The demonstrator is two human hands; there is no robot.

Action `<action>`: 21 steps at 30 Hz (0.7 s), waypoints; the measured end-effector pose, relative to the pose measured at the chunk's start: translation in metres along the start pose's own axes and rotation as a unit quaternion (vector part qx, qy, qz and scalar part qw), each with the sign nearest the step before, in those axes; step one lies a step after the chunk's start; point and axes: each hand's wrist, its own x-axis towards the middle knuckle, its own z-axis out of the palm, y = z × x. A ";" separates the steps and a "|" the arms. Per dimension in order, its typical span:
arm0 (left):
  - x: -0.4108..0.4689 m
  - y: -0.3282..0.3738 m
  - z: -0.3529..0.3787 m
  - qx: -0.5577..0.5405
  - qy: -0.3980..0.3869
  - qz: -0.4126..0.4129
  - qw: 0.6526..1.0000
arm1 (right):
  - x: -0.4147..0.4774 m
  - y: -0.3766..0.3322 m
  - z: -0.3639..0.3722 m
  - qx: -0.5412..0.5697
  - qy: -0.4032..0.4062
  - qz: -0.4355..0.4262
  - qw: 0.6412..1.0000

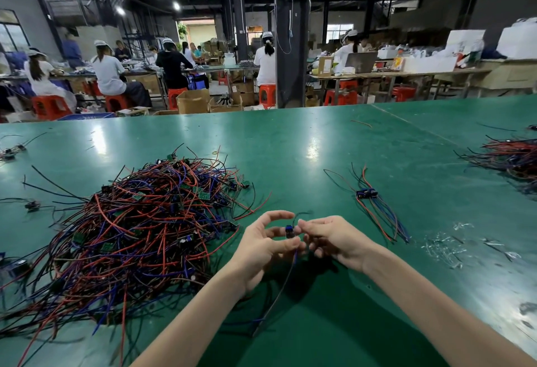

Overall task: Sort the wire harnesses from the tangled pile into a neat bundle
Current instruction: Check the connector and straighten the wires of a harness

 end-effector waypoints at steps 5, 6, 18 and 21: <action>-0.002 -0.002 0.002 0.049 -0.009 -0.011 0.999 | -0.001 -0.001 0.002 0.009 -0.001 -0.027 1.000; -0.002 -0.002 0.002 0.053 -0.008 -0.011 0.999 | 0.000 0.000 0.002 0.009 0.007 -0.033 0.999; -0.001 -0.004 0.002 0.111 -0.018 -0.013 0.994 | 0.010 -0.001 -0.012 -0.003 0.118 -0.050 0.992; -0.002 -0.005 0.003 0.088 -0.033 -0.024 0.995 | 0.013 -0.004 -0.020 0.017 0.128 -0.051 0.990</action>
